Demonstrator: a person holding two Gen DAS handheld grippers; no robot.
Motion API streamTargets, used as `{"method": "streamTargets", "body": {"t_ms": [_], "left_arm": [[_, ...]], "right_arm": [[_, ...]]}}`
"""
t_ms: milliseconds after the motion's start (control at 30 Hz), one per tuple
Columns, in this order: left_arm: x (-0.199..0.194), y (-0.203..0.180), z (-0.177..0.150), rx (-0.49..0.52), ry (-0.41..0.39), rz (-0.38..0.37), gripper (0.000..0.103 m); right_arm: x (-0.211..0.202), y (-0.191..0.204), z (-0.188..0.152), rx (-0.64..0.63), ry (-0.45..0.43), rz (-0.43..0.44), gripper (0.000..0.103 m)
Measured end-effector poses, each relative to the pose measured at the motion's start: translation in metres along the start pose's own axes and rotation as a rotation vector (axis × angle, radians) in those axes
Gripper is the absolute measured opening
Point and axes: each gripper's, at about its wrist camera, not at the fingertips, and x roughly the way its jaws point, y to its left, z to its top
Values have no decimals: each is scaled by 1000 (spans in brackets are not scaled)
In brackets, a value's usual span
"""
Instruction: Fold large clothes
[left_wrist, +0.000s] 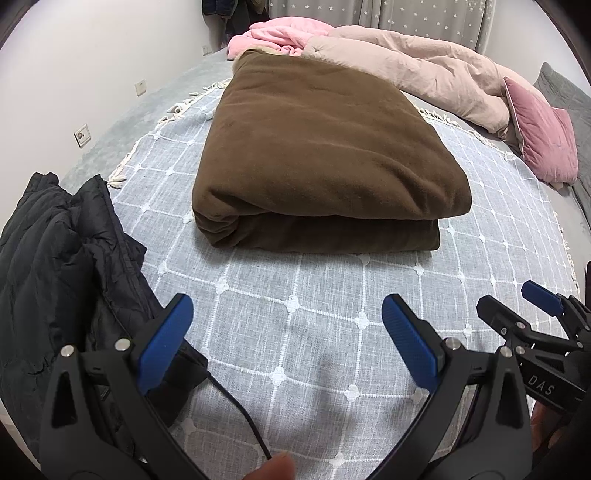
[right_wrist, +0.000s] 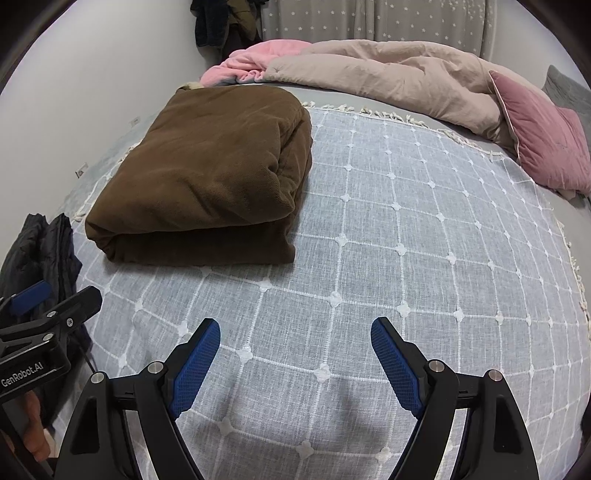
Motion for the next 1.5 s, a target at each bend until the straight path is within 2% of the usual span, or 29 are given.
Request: {"method": "streamTargets", "body": {"t_ms": [1033, 1500], "left_arm": [[2, -1, 0, 8, 3, -3, 102], [3, 2, 1, 13, 1, 20, 102]], "right_arm": [[0, 1, 0, 8, 5, 1, 85], [0, 4, -2, 7, 10, 0, 85]]}}
